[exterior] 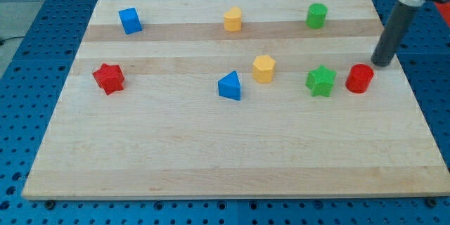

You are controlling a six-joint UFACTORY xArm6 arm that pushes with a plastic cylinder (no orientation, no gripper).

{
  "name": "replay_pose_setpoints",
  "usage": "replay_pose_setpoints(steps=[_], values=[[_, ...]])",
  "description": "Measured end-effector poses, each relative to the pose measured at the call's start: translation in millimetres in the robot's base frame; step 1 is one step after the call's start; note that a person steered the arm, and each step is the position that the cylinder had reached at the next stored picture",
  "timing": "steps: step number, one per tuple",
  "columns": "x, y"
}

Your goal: Move red circle to the bottom left of the board

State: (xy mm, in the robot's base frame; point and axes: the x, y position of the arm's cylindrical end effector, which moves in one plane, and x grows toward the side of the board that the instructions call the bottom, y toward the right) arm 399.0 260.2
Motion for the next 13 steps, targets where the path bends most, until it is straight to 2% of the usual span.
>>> replay_pose_setpoints(steps=[1, 2, 3, 5, 6, 9, 10, 11, 13], values=[[29, -15], [51, -69], [57, -55], [22, -52], [31, -90], [115, -125], [124, -148], [135, -199], [160, -191]])
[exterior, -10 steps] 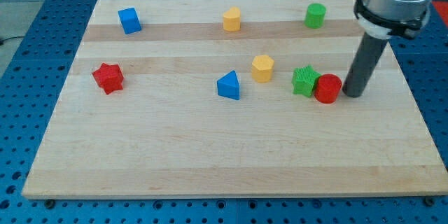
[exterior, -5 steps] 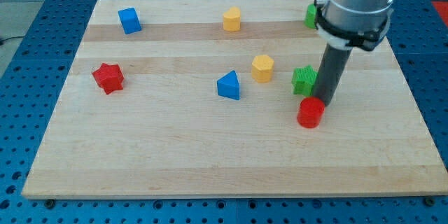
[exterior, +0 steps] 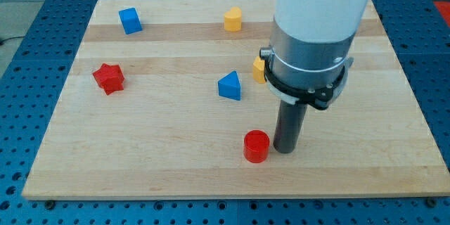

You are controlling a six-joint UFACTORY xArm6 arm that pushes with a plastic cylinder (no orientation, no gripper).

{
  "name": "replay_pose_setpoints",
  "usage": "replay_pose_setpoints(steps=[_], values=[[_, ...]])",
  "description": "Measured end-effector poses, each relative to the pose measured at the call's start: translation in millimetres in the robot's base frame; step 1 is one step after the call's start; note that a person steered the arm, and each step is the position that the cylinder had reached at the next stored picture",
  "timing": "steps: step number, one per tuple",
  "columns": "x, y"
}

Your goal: Move red circle to the bottom left of the board

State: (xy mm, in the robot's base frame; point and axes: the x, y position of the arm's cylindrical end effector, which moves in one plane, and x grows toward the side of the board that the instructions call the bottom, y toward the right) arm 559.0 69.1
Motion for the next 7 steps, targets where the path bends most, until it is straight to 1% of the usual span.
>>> replay_pose_setpoints(steps=[2, 3, 4, 5, 7], values=[[6, -126], [7, -149], [-1, -146], [-26, -149], [-22, -243]])
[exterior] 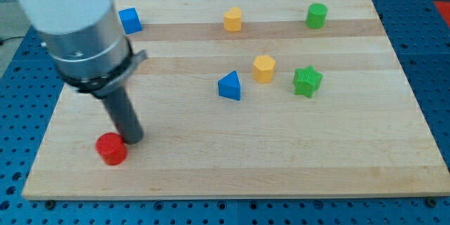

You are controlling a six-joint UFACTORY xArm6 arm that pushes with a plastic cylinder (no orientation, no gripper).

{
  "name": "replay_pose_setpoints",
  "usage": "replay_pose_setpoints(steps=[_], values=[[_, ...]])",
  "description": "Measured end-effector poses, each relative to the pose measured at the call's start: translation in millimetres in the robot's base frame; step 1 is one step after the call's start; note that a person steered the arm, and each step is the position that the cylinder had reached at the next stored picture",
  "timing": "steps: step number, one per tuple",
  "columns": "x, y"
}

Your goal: Move red circle to the bottom left of the board

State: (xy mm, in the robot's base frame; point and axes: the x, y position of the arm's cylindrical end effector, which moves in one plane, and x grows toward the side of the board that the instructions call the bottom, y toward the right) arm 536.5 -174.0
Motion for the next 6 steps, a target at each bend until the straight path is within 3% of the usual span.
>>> replay_pose_setpoints(steps=[4, 5, 6], values=[[3, -78], [1, -55], [-30, 1]])
